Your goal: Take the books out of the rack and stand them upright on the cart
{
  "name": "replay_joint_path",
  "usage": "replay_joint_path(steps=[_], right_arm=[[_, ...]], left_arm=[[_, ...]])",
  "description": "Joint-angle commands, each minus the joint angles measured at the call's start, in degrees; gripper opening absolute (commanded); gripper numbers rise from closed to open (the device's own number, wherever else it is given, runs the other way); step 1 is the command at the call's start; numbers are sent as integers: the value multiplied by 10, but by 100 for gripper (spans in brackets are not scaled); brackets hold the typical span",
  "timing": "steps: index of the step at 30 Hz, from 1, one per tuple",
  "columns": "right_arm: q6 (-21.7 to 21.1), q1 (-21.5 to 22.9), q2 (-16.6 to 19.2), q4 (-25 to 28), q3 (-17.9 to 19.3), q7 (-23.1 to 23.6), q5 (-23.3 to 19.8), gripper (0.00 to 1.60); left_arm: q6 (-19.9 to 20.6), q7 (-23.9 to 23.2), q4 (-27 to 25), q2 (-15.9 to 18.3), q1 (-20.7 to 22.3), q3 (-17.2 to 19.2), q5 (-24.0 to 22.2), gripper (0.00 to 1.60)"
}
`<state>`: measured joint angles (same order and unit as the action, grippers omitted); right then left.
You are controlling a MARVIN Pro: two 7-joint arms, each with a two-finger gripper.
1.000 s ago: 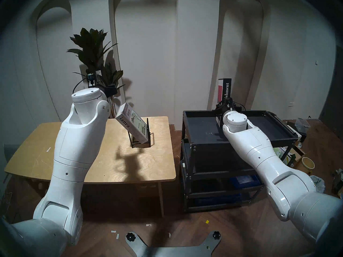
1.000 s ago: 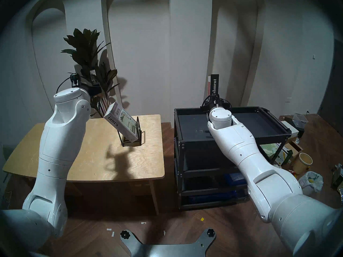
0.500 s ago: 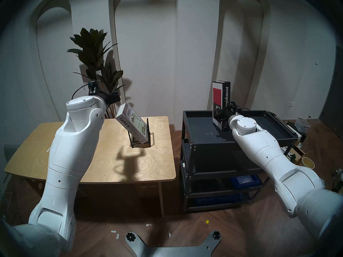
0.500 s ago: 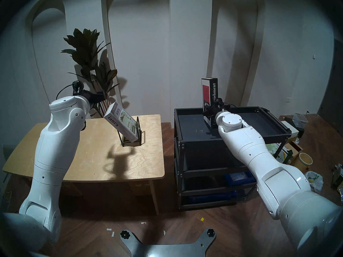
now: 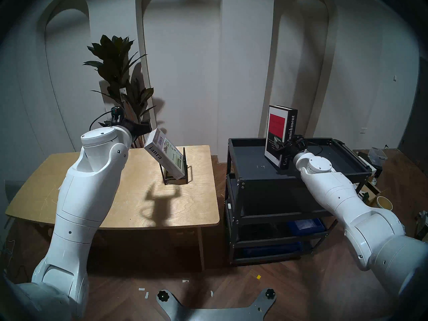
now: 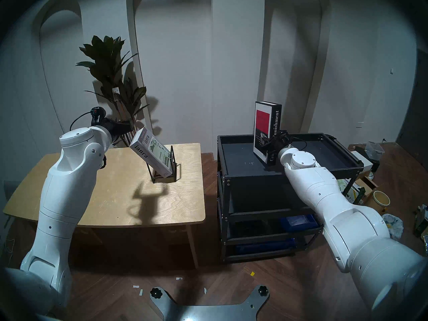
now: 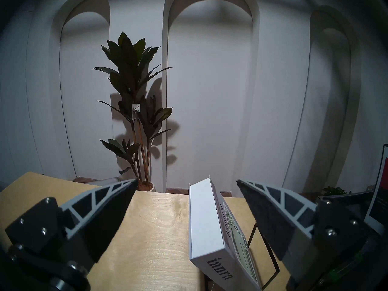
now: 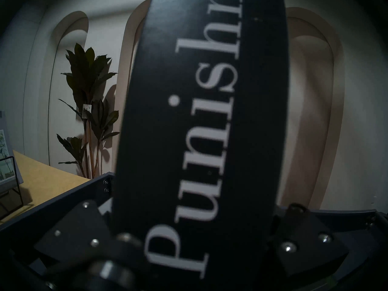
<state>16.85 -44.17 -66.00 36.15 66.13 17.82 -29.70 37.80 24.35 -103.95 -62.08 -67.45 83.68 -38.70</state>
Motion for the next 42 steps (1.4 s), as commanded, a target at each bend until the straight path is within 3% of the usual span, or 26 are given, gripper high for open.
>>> replay_joint_path(steps=[1, 8, 16, 25, 32, 37, 42], right_arm=[[67, 24, -21, -37, 19, 26, -11, 0], [132, 41, -41, -95, 18, 31, -6, 0], [178, 51, -66, -144, 26, 13, -12, 0], [197, 64, -73, -177, 26, 23, -11, 0], [163, 78, -72, -184, 26, 26, -15, 0], [111, 113, -61, -171, 15, 23, -3, 0], [93, 137, -52, -154, 5, 16, 13, 0]], left_arm=[[-11, -7, -11, 4, 8, -4, 6, 160], [-13, -9, -12, 4, 7, -8, 7, 160], [-11, -10, -19, 5, 2, -5, 6, 160], [-4, -9, -25, 4, -3, -3, 3, 160], [2, -9, -30, 3, -5, 0, 0, 160], [4, -12, -33, 5, -5, 0, -1, 160], [8, -12, -33, 4, -5, 1, -4, 160]])
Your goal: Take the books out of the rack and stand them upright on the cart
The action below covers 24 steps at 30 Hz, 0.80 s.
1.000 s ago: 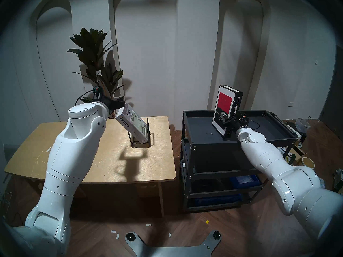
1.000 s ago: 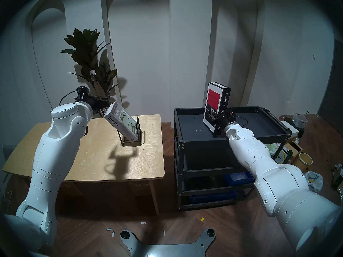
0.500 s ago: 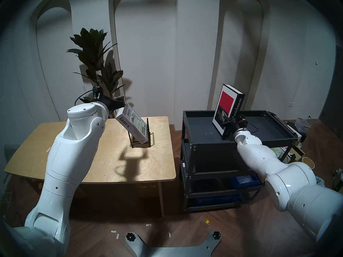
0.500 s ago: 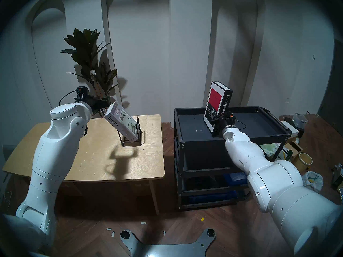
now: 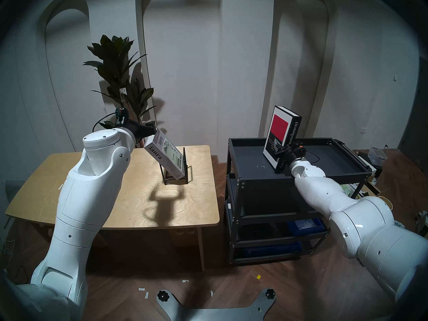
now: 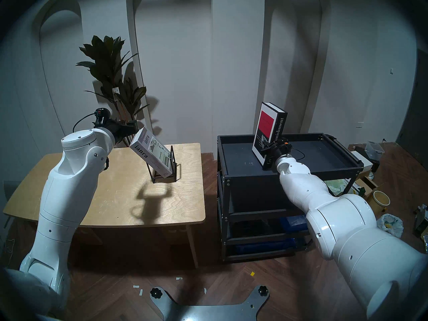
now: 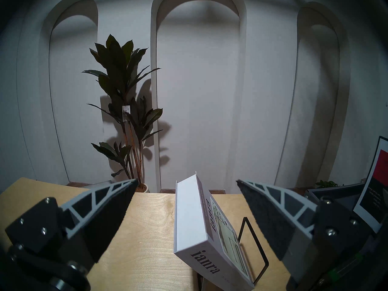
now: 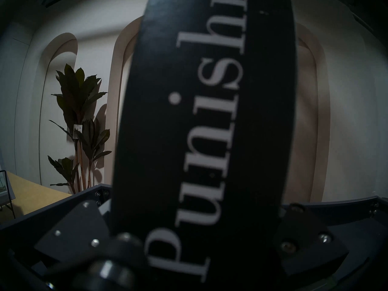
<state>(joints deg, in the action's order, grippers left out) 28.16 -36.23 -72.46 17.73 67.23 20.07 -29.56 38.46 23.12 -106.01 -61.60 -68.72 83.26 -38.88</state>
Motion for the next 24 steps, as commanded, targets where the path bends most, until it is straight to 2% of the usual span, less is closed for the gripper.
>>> replay_joint_path(steps=[1, 7, 14, 24], right_arm=[[-20, 58, 13, 31, -6, -7, 12, 0], [-52, 50, 23, 51, -21, -16, 31, 0], [-127, -6, 32, 110, -23, -48, 31, 0], [-178, -61, 48, 190, -22, -85, 35, 0]], left_arm=[[1, 0, -12, 0, 7, 5, -3, 160], [7, 1, -15, -2, 6, 8, -9, 160], [15, 3, -20, -3, 1, 8, -17, 160], [22, 9, -35, 2, -9, 12, -24, 160]])
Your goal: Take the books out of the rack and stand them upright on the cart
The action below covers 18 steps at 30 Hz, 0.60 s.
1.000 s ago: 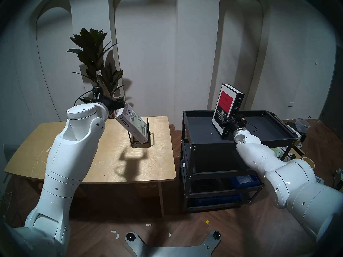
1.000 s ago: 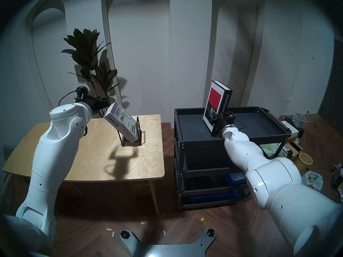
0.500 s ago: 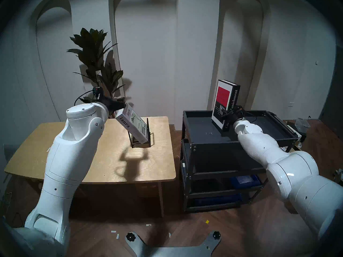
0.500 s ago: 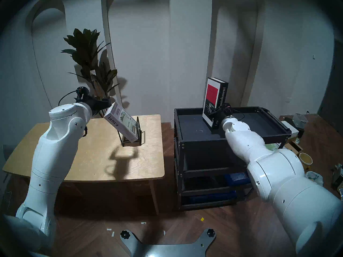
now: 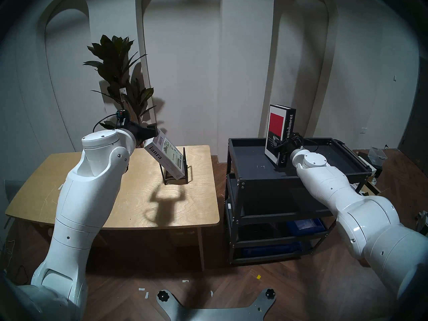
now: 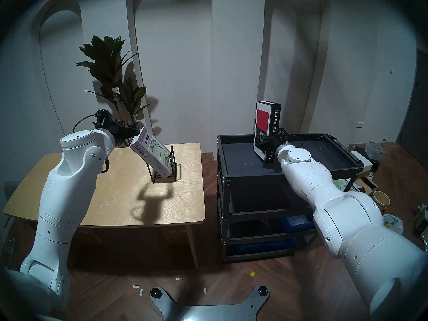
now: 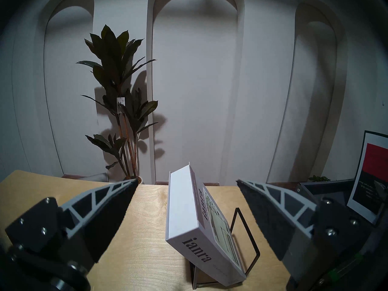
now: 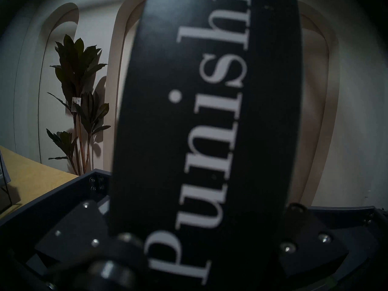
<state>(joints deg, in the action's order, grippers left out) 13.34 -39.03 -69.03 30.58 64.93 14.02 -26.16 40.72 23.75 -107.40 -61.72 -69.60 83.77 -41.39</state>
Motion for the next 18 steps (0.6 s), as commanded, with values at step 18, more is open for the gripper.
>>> replay_joint_path(steps=[18], right_arm=[[-96, -106, 45, 171, 9, -83, -4, 53]], left_arm=[[1, 15, -26, 6, -10, 8, -11, 160]])
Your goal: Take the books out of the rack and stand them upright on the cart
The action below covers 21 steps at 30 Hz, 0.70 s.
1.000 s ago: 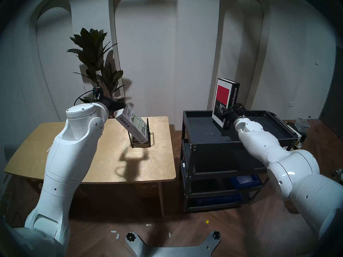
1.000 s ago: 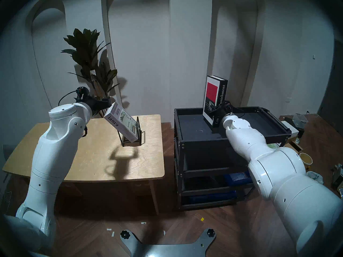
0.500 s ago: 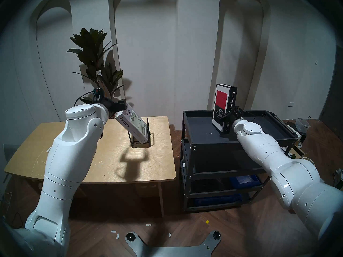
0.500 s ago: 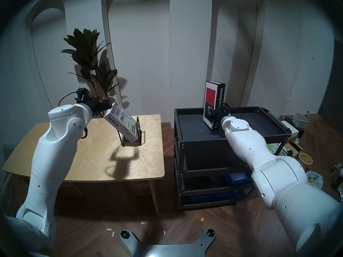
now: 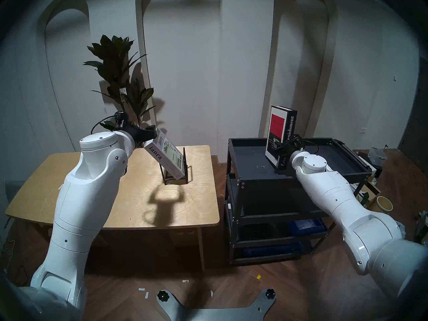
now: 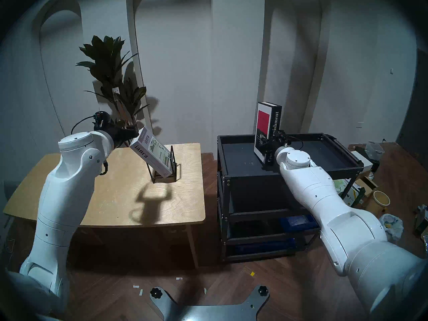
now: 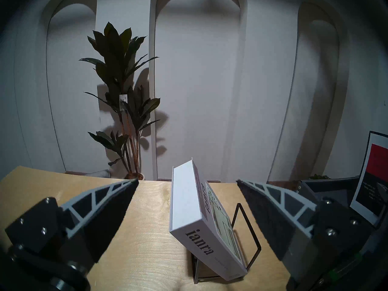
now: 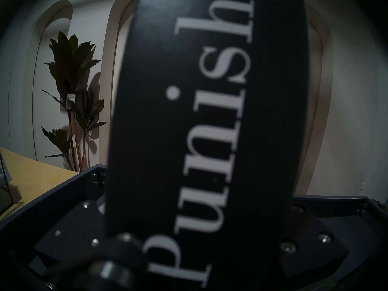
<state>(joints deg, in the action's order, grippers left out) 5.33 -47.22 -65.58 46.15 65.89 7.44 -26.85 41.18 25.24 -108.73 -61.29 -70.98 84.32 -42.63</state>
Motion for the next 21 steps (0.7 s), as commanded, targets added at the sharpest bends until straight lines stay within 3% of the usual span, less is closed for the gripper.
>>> replay_joint_path(steps=[1, 4, 6, 10, 21], right_arm=[[-15, -23, 9, 11, -1, -18, 4, 60], [-13, -22, 6, -2, -2, -21, 5, 60], [-11, -21, 5, -9, -5, -24, 7, 72], [-6, -16, 1, -27, -5, -24, 9, 76], [10, -8, -5, -60, -6, -17, 7, 80]], left_arm=[[-3, 0, -13, 1, 4, 3, 1, 160], [-3, 3, -15, 1, 1, 2, 0, 160], [-3, 5, -16, 1, 1, 2, -1, 160], [-2, 9, -17, 1, 0, 0, -2, 160], [-3, 18, -16, -2, 3, -9, -1, 160]])
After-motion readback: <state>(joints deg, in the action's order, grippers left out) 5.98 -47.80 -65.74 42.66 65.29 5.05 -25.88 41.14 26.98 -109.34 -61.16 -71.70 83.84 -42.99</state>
